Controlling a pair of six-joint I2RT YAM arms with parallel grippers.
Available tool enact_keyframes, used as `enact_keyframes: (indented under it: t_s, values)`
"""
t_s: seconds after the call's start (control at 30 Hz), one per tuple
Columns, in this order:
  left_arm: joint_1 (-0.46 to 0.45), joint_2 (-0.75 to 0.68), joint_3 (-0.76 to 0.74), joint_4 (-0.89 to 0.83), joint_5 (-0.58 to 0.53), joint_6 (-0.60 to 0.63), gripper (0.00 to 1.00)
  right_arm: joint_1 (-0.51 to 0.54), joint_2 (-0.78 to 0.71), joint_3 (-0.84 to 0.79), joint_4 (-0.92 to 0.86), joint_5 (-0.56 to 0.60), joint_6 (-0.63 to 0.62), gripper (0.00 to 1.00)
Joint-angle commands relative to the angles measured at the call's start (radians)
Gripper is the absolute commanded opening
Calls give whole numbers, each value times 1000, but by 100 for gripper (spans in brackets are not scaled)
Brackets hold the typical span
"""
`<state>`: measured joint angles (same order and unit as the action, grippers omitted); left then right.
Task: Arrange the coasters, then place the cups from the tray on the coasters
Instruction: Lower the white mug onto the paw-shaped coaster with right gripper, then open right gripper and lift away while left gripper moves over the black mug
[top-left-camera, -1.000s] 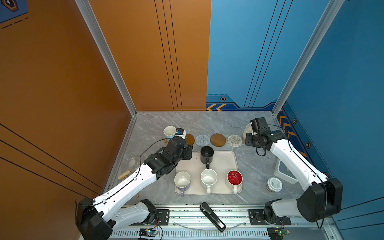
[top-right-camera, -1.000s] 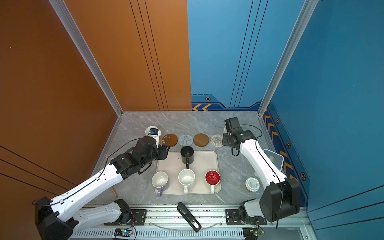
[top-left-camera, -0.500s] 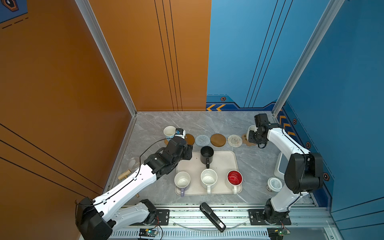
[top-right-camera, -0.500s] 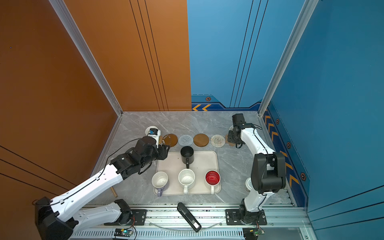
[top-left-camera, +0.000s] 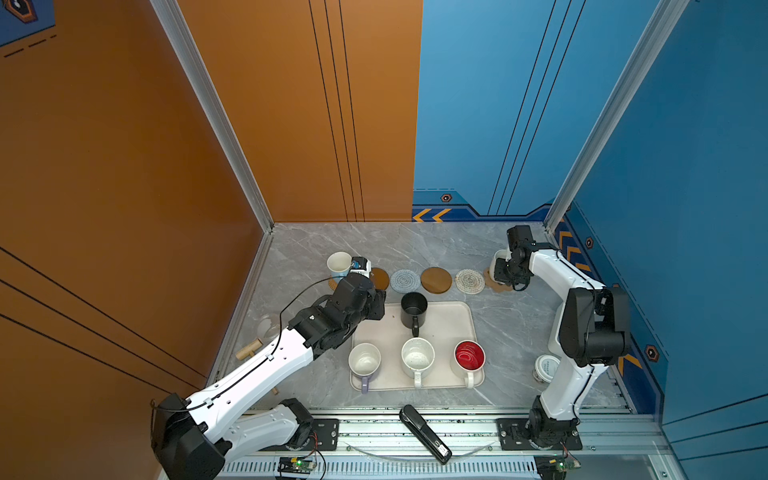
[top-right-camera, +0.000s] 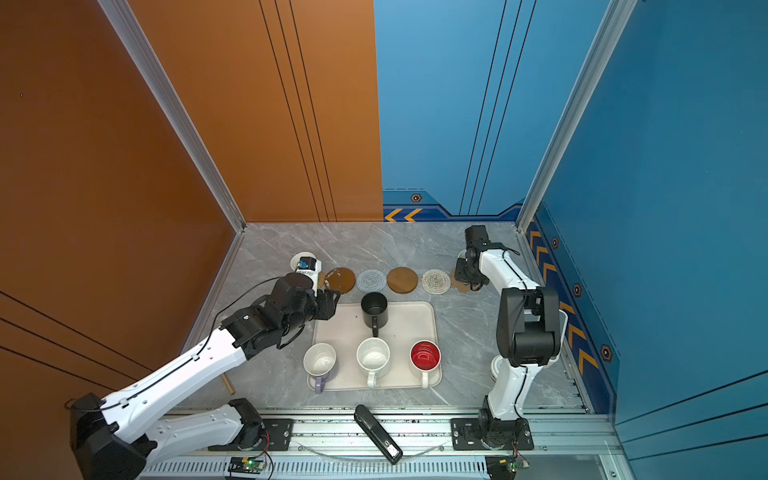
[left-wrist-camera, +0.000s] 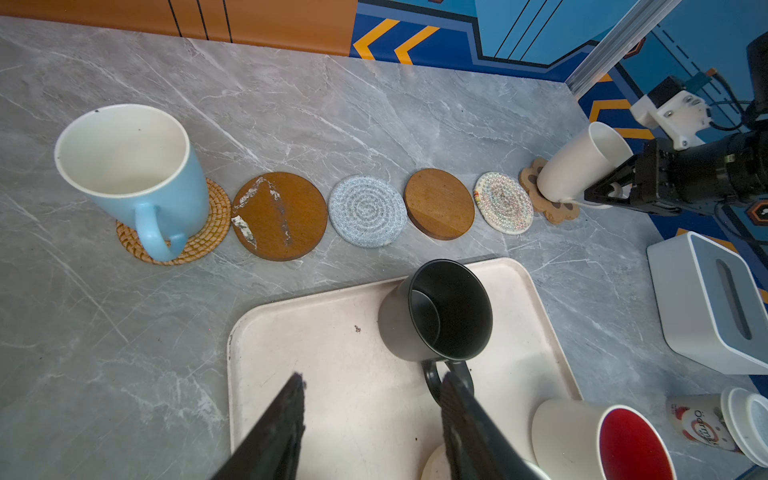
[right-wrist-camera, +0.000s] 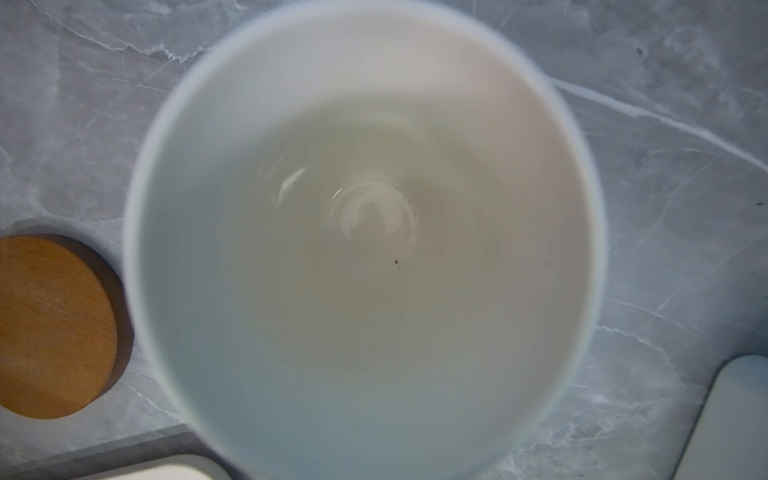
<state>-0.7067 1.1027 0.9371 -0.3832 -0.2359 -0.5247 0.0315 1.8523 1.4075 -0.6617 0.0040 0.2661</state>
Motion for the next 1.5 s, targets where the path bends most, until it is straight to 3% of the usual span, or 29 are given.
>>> enact_keyframes:
  t_s: [0.0,1.3,1.47]
  values:
    - [-11,14,23,6,-17,-6,54,-10,-6,47,32,10,-11,0]
    - [-11,30,36,3,-16,1,54,-20,19,26,-6,42,-27,0]
    - [-10,27,32,2,-16,1,54,-19,17,15,-6,39,-21,9]
